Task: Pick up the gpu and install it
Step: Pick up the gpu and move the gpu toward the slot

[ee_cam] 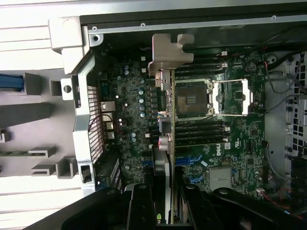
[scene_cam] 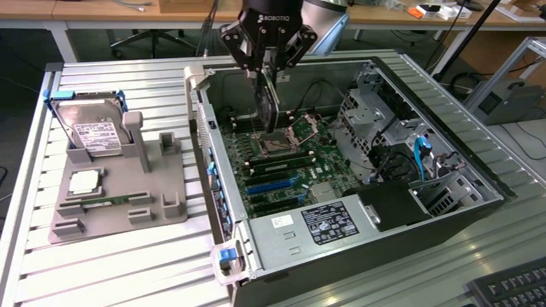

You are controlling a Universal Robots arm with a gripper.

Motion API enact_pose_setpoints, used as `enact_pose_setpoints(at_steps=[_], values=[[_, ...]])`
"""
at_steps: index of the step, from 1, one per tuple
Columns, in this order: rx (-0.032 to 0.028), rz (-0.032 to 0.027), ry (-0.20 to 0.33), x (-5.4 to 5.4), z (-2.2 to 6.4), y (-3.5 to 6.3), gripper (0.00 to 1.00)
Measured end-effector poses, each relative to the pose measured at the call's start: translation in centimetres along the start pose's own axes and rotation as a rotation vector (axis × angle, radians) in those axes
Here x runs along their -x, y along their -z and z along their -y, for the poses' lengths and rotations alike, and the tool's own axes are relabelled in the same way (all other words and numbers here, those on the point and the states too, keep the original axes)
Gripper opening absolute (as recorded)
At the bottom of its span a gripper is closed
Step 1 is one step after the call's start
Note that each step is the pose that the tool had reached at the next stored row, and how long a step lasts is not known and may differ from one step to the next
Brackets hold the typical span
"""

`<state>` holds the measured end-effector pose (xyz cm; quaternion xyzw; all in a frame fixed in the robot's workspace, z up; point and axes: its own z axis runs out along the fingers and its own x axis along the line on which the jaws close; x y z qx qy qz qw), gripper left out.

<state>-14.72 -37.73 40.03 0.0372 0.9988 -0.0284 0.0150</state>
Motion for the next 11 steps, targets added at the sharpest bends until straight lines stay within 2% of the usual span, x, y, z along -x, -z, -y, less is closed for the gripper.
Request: enact_pose_setpoints(at_steps=[11], values=[[-0.0009,0.0001,0.000,0.36,-0.03,-0.06,0.27]])
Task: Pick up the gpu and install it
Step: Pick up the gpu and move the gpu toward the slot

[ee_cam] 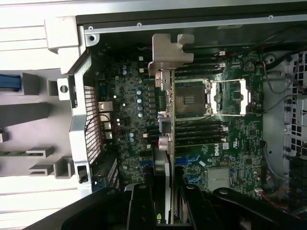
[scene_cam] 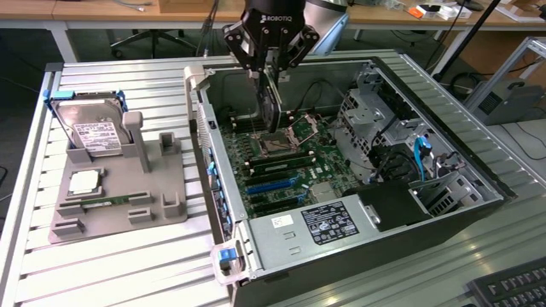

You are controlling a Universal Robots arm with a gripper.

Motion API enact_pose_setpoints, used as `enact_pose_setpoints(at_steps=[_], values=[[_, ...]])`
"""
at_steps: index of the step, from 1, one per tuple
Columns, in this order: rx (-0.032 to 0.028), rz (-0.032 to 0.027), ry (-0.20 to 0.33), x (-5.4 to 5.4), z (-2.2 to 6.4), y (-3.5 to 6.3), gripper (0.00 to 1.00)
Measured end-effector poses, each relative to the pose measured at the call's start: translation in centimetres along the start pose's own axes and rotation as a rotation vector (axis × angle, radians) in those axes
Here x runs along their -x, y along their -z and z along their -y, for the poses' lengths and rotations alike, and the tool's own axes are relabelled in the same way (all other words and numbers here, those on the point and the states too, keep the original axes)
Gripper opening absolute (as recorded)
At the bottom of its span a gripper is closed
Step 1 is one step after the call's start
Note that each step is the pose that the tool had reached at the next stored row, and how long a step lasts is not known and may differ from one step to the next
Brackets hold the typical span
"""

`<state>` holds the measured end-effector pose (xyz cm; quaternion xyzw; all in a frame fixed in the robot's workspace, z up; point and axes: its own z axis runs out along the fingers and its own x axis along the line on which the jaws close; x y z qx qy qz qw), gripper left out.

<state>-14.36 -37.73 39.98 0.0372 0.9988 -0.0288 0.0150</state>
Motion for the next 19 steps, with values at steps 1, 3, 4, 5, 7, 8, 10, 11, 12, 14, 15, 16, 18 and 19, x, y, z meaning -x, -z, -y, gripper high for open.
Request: enact_pose_setpoints(at_steps=[1,3,4,5,7,8,10,11,12,14,15,16,18,19], values=[[-0.0001,0.0000,0.000,0.0,0.00,0.00,0.27],[-0.0003,0.0000,0.000,0.1,-0.01,-0.01,0.27],[-0.0004,0.0000,0.000,0.1,-0.01,-0.02,0.27],[-0.0005,0.0000,0.000,0.2,-0.01,-0.02,0.27],[-0.0006,0.0000,0.000,0.2,-0.02,-0.02,0.27],[-0.0008,0.0001,0.000,0.3,-0.02,-0.04,0.27],[-0.0009,0.0001,0.000,0.4,-0.04,-0.08,0.27],[-0.0009,0.0000,0.000,0.5,-0.05,-0.10,0.27],[-0.0009,0.0000,0.000,0.7,-0.05,-0.11,0.27],[-0.0010,0.0000,0.000,0.9,-0.07,-0.14,0.27],[-0.0012,0.0001,0.000,1.1,-0.09,-0.15,0.27],[-0.0015,0.0001,0.000,1.3,-0.10,-0.16,0.27],[-0.0017,0.0001,0.000,1.4,-0.12,-0.18,0.27],[-0.0017,0.0001,0.000,1.5,-0.12,-0.18,0.27]])
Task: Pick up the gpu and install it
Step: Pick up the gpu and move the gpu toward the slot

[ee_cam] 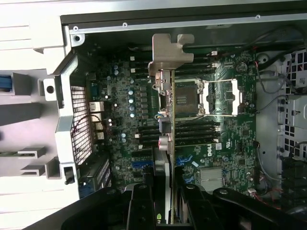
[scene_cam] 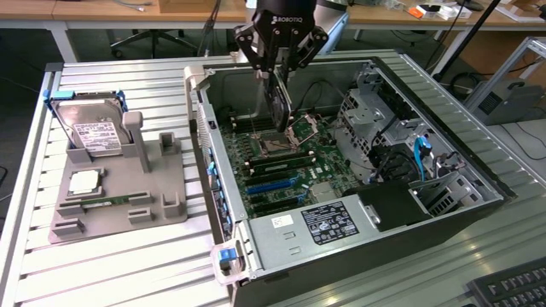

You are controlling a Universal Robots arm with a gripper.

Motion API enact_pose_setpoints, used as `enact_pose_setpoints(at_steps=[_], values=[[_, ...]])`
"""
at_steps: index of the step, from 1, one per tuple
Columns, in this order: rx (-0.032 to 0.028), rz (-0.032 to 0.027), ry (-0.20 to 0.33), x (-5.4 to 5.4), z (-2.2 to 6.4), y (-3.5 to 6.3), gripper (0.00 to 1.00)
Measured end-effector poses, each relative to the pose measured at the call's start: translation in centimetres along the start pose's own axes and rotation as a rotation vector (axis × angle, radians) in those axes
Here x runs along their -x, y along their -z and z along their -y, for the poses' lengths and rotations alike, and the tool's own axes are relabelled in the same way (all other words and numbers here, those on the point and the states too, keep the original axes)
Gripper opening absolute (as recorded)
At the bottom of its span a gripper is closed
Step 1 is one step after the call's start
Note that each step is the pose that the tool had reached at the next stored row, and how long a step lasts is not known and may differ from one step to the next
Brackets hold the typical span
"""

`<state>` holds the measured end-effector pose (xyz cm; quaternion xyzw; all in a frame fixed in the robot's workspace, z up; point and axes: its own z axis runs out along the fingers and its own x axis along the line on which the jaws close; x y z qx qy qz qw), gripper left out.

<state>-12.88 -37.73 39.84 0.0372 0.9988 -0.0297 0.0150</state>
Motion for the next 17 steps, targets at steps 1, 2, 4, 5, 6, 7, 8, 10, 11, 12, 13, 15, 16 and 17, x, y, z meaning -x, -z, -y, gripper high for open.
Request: enact_pose_setpoints(at_steps=[1,2,4,5,6,7,8,10,11,12,13,15,16,17], values=[[-0.0001,0.0000,0.000,0.05,0.00,0.00,0.27],[-0.0001,0.0000,0.000,0.08,-0.01,0.00,0.27],[-0.0002,0.0001,0.000,0.15,-0.01,-0.01,0.27],[-0.0003,0.0000,0.000,0.19,-0.02,-0.01,0.27],[-0.0004,0.0001,0.000,0.23,-0.02,-0.02,0.27],[-0.0004,0.0001,0.000,0.27,-0.02,-0.02,0.27],[-0.0004,0.0001,0.000,0.30,-0.02,-0.02,0.27],[-0.0005,0.0000,0.000,0.38,-0.03,-0.03,0.27],[-0.0006,0.0000,0.000,0.43,-0.04,-0.03,0.27],[-0.0006,0.0000,0.000,0.46,-0.04,-0.03,0.27],[-0.0007,0.0001,0.000,0.50,-0.04,-0.04,0.27],[-0.0009,0.0000,0.000,0.57,-0.05,-0.04,0.27],[-0.0010,0.0000,0.000,0.61,-0.05,-0.04,0.27],[-0.0010,0.0001,0.000,0.64,-0.05,-0.05,0.27]])
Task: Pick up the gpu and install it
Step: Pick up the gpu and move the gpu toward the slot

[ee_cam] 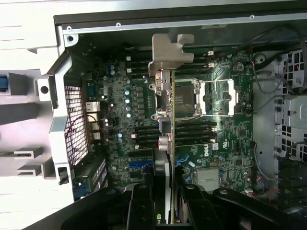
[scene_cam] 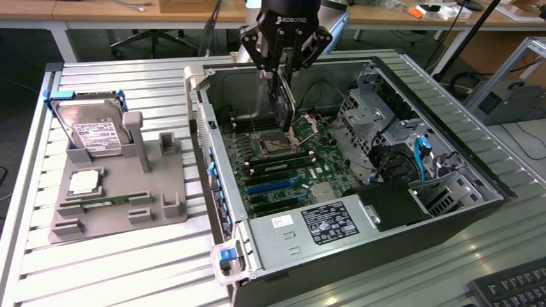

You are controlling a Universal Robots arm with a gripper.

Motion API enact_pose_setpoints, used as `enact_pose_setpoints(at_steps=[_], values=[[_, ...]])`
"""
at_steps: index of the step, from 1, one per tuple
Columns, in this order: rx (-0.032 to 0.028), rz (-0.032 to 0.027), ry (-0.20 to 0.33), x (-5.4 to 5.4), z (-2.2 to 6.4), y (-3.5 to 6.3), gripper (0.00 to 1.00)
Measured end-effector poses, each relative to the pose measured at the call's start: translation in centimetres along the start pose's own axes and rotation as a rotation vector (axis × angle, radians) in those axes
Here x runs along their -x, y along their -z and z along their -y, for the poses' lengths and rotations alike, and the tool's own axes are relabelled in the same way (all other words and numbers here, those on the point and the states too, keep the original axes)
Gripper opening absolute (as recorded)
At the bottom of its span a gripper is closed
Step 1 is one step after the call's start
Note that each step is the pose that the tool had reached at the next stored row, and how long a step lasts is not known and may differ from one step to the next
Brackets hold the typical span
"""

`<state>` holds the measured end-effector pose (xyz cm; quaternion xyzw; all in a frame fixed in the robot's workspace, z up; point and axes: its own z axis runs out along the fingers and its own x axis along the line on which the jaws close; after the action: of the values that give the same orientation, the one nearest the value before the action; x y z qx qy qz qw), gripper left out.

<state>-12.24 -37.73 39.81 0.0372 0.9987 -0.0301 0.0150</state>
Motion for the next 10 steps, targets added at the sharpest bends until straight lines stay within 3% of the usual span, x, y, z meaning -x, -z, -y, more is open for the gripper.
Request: enact_pose_setpoints(at_steps=[10], values=[[-0.0009,0.0001,0.000,0.47,-0.04,-0.05,0.27]])
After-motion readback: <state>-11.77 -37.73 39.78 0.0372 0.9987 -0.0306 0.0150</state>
